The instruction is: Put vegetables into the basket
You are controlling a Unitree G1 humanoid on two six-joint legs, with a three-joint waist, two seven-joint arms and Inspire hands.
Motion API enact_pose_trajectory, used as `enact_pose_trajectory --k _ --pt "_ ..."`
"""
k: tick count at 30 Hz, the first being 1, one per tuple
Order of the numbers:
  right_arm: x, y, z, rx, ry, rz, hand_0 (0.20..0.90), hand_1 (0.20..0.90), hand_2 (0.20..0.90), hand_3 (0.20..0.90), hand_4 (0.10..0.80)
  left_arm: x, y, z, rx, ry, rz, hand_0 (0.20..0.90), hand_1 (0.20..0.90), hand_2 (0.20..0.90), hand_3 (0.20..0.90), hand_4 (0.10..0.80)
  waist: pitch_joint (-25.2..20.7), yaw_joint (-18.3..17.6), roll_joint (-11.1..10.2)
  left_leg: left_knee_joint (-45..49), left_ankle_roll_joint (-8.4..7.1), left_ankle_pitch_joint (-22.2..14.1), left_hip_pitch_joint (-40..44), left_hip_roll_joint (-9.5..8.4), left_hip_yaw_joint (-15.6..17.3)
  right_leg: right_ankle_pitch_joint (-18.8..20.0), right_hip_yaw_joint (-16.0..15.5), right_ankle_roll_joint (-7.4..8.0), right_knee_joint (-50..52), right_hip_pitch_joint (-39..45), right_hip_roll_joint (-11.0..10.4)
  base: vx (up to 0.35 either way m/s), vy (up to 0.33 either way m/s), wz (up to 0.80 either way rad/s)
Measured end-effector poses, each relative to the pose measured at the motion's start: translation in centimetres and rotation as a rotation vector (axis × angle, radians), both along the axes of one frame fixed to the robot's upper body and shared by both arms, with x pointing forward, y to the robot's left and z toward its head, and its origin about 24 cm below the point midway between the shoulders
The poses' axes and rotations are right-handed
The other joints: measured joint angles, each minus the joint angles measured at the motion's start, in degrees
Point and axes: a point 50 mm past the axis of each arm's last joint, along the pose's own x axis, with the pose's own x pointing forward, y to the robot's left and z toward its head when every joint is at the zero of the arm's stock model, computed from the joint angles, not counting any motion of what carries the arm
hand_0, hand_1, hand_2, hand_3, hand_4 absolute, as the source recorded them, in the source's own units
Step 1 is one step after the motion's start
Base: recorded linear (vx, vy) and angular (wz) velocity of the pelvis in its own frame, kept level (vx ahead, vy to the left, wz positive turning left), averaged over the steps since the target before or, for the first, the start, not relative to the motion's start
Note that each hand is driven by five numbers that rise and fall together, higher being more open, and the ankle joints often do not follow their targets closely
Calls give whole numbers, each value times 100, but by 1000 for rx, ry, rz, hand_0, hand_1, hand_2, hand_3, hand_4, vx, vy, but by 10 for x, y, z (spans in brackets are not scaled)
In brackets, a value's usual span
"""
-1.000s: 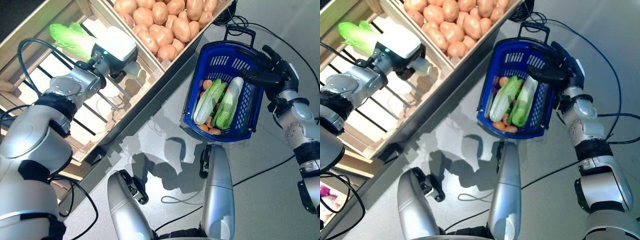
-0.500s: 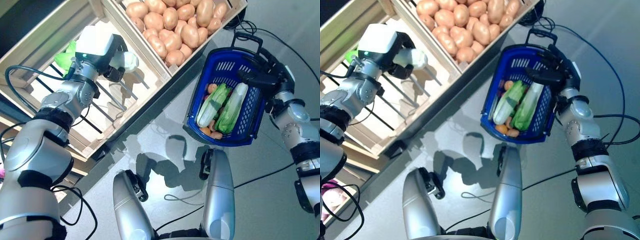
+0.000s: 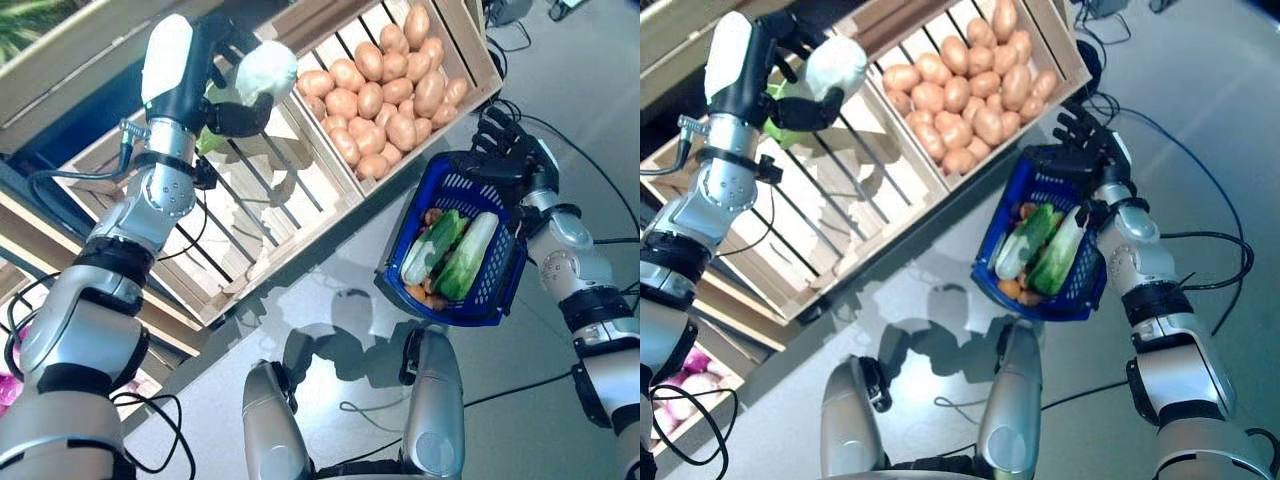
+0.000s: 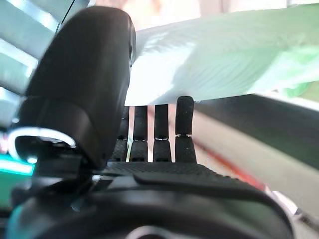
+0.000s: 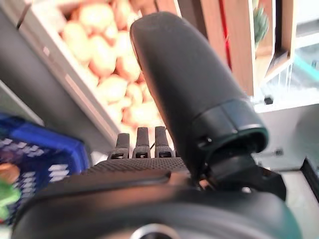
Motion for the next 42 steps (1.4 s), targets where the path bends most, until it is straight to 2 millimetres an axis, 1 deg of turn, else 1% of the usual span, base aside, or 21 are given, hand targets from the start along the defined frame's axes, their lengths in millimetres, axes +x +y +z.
enact_pose_trajectory --k 1,2,3,6,9,11,12,14,15,16,17,20,21,25,26,30,33,37,38,41,42 --pt "-2 6 -1 -37 -3 36 900 900 900 900 800 -2 -5 1 -51 -9 -41 300 300 300 300 400 -97 67 -51 -223 -2 103 70 -33 22 63 -25 -1 -178 34 60 47 -14 2" --pt "-2 12 2 -65 -20 80 900 900 900 900 800 -4 -8 5 -81 -16 -77 300 300 300 300 400 -129 95 -99 -435 -8 210 143 -60 50 142 -62 -9 -320 87 77 66 -21 4" --pt "-3 18 6 -88 -37 120 900 900 900 900 800 -4 -11 6 -112 -10 -111 300 300 300 300 400 -128 101 -100 -600 -11 297 248 -70 53 200 -173 -18 -476 226 82 74 -22 9" --pt "-4 33 9 -107 -51 197 900 900 900 900 800 -3 -18 -1 -206 38 -189 300 300 300 300 400 -129 184 -101 -1190 -40 499 803 -129 144 322 -315 12 -920 737 174 117 -17 2" --pt "-5 45 10 -130 -48 263 900 900 900 900 800 -6 -23 -7 -372 83 -302 300 300 300 300 400 -163 220 -102 -2112 -41 880 1490 -172 295 603 -479 68 -1672 1378 364 134 -5 1" --pt "-5 49 10 -129 -44 294 900 900 900 900 800 -6 -25 -10 -452 123 -363 300 300 300 300 400 -258 251 -93 -2625 -28 1079 1835 -202 450 798 -506 102 -2147 1648 485 153 -5 -11" --pt "-5 51 10 -131 -46 307 900 900 900 900 800 -6 -26 -9 -481 133 -383 300 300 300 300 400 -276 270 -87 -2773 -26 1138 1922 -226 466 866 -508 129 -2290 1726 513 162 1 -12" --pt "-6 54 9 -140 -24 342 900 900 900 900 800 -5 -33 -15 -608 188 -448 300 300 300 300 400 -302 292 -44 -3461 27 1425 2442 -289 629 1190 -603 175 -2995 2217 658 89 7 -8" --pt "-6 55 8 -144 -18 349 900 900 900 900 800 -4 -35 -18 -636 203 -462 300 300 300 300 400 -322 292 -34 -3630 30 1493 2562 -304 649 1269 -624 194 -3186 2349 695 42 2 -5" --pt "-6 56 6 -148 -9 361 900 900 900 900 800 -4 -40 -24 -664 231 -483 300 300 300 300 400 -471 293 -23 -3796 30 1529 2646 -336 695 1353 -636 253 -3431 2453 720 58 5 -6" --pt "-6 58 7 -149 -8 369 900 900 900 900 800 -5 -44 -30 -682 254 -500 300 300 300 300 400 -651 320 -7 -3937 30 1564 2663 -373 751 1475 -624 272 -3638 2461 742 57 10 -10" --pt "-8 62 11 -155 -22 393 900 900 900 900 800 -6 -52 -40 -699 300 -523 300 300 300 300 400 -704 328 3 -4231 58 1652 3014 -425 764 1891 -661 318 -4513 3066 873 44 19 -3" --pt "-8 63 13 -156 -26 399 900 900 900 900 800 -7 -52 -43 -702 308 -524 300 300 300 300 400 -746 322 10 -4309 58 1652 3069 -446 763 1936 -655 380 -4644 3151 882 43 33 4" --pt "-10 67 14 -157 -37 417 900 900 900 900 800 -13 -55 -67 -733 375 -523 300 300 300 300 400 -1132 340 -7 -4630 51 1702 3221 -529 739 2250 -647 434 -5367 3497 956 4 10 4" --pt "-10 68 14 -157 -39 420 900 900 900 900 800 -14 -56 -74 -751 398 -520 300 300 300 300 400 -1164 348 -22 -4674 51 1704 3315 -542 736 2302 -649 461 -5508 3647 968 0 18 10" --pt "-13 78 13 -172 -56 447 900 900 900 900 800 -20 -60 -105 -812 490 -499 300 300 300 300 400 -1526 346 -101 -4823 38 1732 3380 -559 739 2330 -647 494 -5726 3758 1003 -8 11 2" --pt "-15 86 16 -161 -76 474 900 900 900 900 800 -26 -64 -122 -839 543 -500 300 300 300 300 400 -1574 339 -180 -4757 37 1732 3405 -552 738 2345 -647 477 -5736 3814 1009 0 0 0" --pt "-15 90 13 -157 -45 497 900 900 900 900 800 -32 -70 -139 -874 588 -503 300 300 300 300 400 -1638 342 -258 -4750 37 1732 3406 -547 735 2346 -647 475 -5736 3831 1012 6 32 2" --pt "-16 90 10 -158 -19 515 900 900 900 900 800 -34 -71 -141 -879 595 -507 300 300 300 300 400 -1643 342 -260 -4828 28 1738 3435 -551 733 2346 -641 476 -5736 3831 1017 0 0 0" --pt "-19 92 -10 -141 116 569 900 900 900 900 800 -39 -73 -151 -877 633 -518 300 300 300 300 400 -1756 376 -339 -4928 30 1800 3483 -568 715 2359 -625 497 -5736 3830 1014 0 0 0" --pt "-19 91 -13 -124 140 575 900 900 900 900 800 -41 -73 -154 -874 646 -515 300 300 300 300 400 -1781 365 -345 -4931 30 1804 3486 -570 714 2359 -624 497 -5737 3830 1013 0 0 0"
